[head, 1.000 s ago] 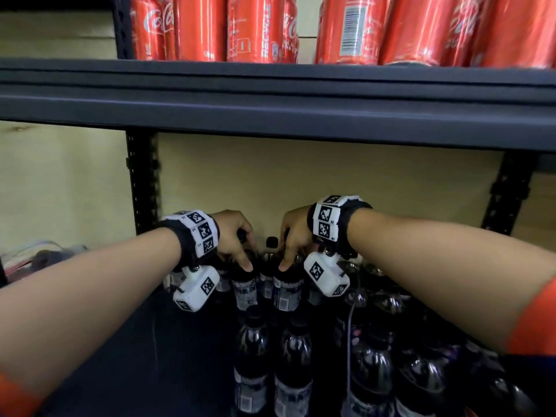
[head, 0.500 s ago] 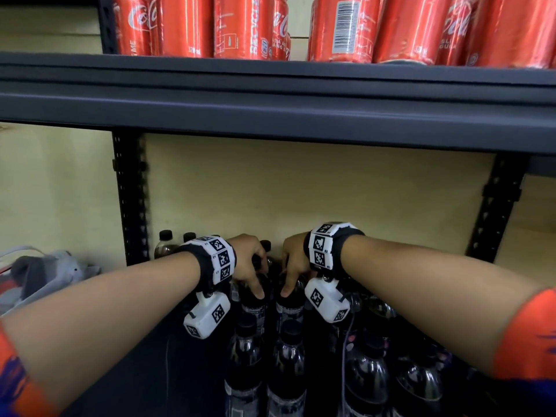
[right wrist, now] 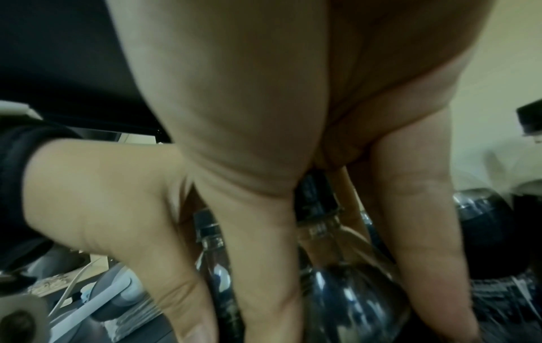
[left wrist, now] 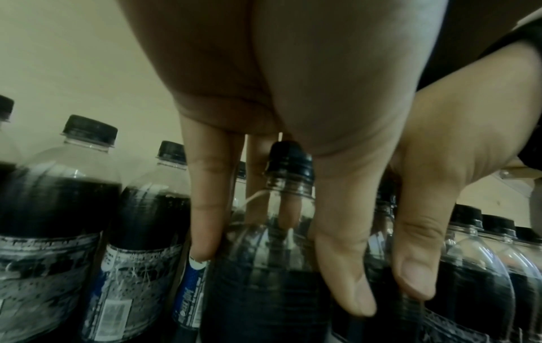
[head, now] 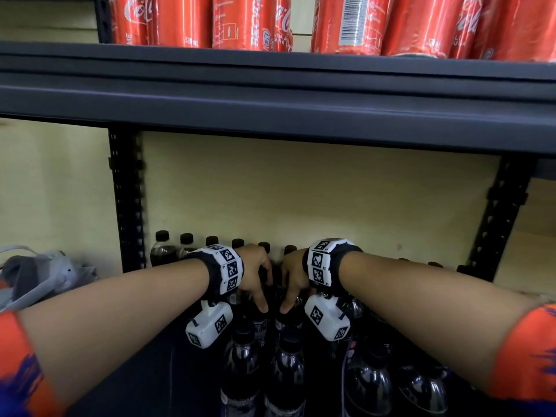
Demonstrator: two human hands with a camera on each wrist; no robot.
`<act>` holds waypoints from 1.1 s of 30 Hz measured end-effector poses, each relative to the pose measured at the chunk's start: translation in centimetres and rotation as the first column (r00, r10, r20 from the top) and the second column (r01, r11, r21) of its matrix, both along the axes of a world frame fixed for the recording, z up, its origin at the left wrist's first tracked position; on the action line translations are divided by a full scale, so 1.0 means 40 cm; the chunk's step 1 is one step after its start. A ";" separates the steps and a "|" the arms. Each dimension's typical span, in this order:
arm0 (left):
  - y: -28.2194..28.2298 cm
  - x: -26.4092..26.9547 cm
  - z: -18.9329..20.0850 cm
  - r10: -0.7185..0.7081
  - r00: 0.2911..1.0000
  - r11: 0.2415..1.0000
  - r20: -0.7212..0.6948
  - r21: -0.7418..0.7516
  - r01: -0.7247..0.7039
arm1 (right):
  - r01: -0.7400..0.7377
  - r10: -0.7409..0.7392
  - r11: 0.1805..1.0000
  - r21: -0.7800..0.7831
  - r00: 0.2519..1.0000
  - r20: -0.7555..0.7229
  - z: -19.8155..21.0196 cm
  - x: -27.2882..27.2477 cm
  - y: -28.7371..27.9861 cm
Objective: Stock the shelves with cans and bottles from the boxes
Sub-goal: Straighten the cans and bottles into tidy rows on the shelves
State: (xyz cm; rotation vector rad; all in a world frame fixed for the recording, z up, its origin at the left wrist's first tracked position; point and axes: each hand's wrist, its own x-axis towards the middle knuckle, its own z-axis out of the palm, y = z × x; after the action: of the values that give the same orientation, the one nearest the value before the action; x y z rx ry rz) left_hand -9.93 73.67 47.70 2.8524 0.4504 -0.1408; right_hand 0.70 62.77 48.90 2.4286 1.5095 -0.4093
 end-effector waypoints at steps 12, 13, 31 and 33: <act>0.004 0.005 -0.012 -0.008 1.000 1.000 0.000 0.027 0.008 | -0.079 0.079 0.997 0.009 0.997 -0.013 0.008 -0.008 -0.010; 0.003 0.003 -0.012 0.000 1.000 1.000 0.008 0.012 0.000 | -0.080 0.080 0.997 0.010 0.997 -0.019 0.007 -0.006 -0.009; 0.175 -0.119 0.105 0.223 0.955 0.975 -0.198 0.033 -0.220 | -0.025 0.025 0.997 0.069 1.000 -0.001 0.177 -0.071 0.083; 0.243 -0.152 0.133 0.293 0.938 0.956 -0.186 0.083 -0.282 | 0.000 0.021 0.975 0.224 0.996 -0.091 0.196 -0.074 0.113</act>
State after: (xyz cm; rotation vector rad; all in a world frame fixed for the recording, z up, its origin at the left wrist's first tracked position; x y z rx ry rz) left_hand -16.01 83.39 53.02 2.7962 0.9192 -0.3622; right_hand -2.24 67.30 56.73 2.6025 1.6902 -0.3731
